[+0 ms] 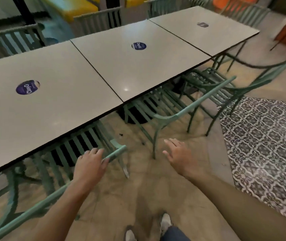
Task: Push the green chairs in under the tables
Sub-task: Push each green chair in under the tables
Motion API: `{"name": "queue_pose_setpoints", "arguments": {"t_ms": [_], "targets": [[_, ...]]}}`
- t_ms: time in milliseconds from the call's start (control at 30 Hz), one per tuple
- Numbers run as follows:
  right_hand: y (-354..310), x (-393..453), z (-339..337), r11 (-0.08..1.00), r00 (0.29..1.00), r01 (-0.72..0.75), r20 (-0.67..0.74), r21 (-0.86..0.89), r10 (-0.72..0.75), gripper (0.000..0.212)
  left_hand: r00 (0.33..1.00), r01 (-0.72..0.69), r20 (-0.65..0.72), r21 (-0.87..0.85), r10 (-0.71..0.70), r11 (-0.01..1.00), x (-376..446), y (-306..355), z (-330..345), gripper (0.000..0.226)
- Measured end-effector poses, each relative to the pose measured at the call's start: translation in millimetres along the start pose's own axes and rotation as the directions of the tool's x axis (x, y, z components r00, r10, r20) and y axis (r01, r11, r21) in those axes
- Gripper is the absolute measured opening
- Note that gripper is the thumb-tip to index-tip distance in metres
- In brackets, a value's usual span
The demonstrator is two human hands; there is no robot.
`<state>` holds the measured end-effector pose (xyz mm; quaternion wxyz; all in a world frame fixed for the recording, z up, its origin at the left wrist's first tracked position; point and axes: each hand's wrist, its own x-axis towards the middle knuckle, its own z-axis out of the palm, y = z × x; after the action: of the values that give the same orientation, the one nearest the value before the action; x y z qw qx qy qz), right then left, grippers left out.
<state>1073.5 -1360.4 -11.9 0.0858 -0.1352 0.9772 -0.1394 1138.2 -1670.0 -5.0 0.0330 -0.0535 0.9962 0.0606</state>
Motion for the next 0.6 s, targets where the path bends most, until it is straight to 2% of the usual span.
{"name": "queue_pose_setpoints", "arguments": {"t_ms": [133, 300, 467, 600], "targets": [[81.9, -17.0, -35.3, 0.982, 0.978, -0.188, -0.095, -0.001, 0.187, 0.05, 0.986, -0.164, 0.018, 0.014, 0.164, 0.986, 42.0, 88.0, -13.1, 0.038], [179.2, -20.8, -66.8, 0.96, 0.94, -0.274, -0.196, 0.059, 0.28, 0.055, 0.948, -0.316, -0.031, 0.05, 0.318, 0.947, 99.4, 194.1, -15.2, 0.036], [284.6, -12.5, -95.4, 0.946, 0.917, -0.295, -0.237, 0.137, 0.32, 0.049, 0.944, -0.329, -0.01, 0.072, 0.331, 0.942, 149.3, 305.1, -2.1, 0.04], [362.6, 7.4, -122.8, 0.964, 0.94, -0.249, -0.215, 0.097, 0.265, 0.05, 0.958, -0.284, -0.033, 0.07, 0.286, 0.956, 179.3, 378.2, 8.9, 0.039]]}}
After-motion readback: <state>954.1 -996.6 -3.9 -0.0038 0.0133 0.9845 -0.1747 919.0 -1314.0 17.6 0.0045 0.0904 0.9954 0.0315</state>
